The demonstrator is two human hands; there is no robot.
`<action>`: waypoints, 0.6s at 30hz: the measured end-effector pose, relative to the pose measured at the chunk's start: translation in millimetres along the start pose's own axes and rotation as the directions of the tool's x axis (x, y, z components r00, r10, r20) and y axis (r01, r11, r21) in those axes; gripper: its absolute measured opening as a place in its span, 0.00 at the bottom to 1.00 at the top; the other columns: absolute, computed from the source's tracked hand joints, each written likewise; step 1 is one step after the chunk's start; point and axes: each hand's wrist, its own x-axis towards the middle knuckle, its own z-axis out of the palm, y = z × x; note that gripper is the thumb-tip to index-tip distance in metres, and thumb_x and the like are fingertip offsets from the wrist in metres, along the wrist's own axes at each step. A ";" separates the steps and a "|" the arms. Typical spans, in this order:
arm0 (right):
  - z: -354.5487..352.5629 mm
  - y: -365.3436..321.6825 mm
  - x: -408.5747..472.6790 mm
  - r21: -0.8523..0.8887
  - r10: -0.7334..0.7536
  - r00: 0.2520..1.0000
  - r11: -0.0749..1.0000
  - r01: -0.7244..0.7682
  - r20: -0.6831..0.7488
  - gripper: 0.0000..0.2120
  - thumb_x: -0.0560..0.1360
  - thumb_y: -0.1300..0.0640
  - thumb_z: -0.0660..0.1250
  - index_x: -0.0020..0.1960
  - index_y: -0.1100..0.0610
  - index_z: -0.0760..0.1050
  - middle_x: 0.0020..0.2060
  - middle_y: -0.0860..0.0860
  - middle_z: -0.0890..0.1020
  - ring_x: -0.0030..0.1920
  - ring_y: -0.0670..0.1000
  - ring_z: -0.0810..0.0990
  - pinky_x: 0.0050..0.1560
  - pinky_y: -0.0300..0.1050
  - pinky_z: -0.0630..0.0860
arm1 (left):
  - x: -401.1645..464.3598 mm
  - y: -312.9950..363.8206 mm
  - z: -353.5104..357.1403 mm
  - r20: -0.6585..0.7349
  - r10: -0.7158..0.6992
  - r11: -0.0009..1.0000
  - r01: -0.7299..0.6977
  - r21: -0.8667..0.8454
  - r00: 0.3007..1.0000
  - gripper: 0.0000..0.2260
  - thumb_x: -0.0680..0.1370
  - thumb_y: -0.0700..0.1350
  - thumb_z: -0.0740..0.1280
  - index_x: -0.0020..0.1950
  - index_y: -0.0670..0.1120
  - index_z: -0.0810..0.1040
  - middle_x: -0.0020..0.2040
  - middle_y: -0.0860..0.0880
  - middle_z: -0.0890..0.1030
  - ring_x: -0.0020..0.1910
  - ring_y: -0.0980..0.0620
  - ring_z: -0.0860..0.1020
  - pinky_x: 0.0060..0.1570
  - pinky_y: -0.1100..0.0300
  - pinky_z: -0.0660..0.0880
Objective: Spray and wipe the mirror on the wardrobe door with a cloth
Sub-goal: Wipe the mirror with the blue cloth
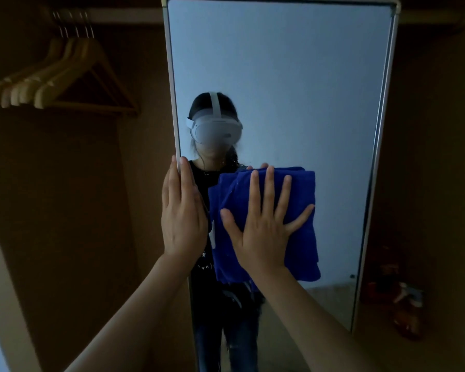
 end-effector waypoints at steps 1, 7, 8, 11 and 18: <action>1.0 -2.3 -1.3 -0.006 0.003 1.000 1.000 -0.003 0.002 0.38 0.77 0.30 0.44 0.79 0.51 0.47 0.79 0.53 0.51 0.78 0.59 0.45 0.67 0.77 0.42 | 0.3 0.1 -0.2 -0.001 0.004 1.000 -0.004 -0.009 1.000 0.23 0.83 0.41 0.50 0.78 0.39 0.53 0.76 0.37 0.60 0.76 0.40 0.59 0.72 0.51 0.57; -3.5 -18.4 18.4 -0.008 -0.020 0.999 1.000 0.020 -0.026 0.38 0.76 0.30 0.48 0.79 0.49 0.46 0.79 0.52 0.52 0.78 0.58 0.45 0.67 0.77 0.41 | -0.7 0.0 -3.0 0.058 -0.020 0.997 0.024 -0.070 0.998 0.26 0.82 0.44 0.50 0.79 0.42 0.49 0.79 0.41 0.54 0.76 0.47 0.57 0.65 0.59 0.63; -6.3 -23.9 28.0 0.001 -0.028 0.999 1.000 0.028 -0.039 0.38 0.77 0.30 0.49 0.79 0.49 0.47 0.79 0.52 0.52 0.78 0.58 0.46 0.67 0.77 0.40 | -1.0 0.3 -3.8 0.063 -0.028 0.996 0.033 -0.079 0.998 0.26 0.82 0.43 0.51 0.80 0.42 0.48 0.80 0.42 0.53 0.76 0.48 0.58 0.61 0.61 0.65; -15.3 -44.1 61.5 0.010 -0.043 0.995 0.999 0.044 -0.088 0.37 0.77 0.31 0.49 0.79 0.50 0.50 0.78 0.52 0.54 0.78 0.59 0.48 0.68 0.77 0.42 | -0.2 0.4 -5.8 0.074 -0.027 0.993 0.035 -0.109 0.997 0.27 0.81 0.43 0.50 0.80 0.43 0.47 0.80 0.43 0.53 0.75 0.50 0.59 0.57 0.62 0.70; -11.0 -51.1 58.7 -0.013 -0.063 0.992 0.998 0.062 -0.113 0.36 0.78 0.31 0.48 0.79 0.50 0.50 0.78 0.52 0.55 0.78 0.58 0.50 0.68 0.77 0.45 | 1.9 5.5 -11.6 0.071 -0.080 0.976 0.093 -0.195 0.994 0.26 0.81 0.42 0.53 0.79 0.42 0.51 0.79 0.44 0.56 0.77 0.50 0.58 0.70 0.57 0.63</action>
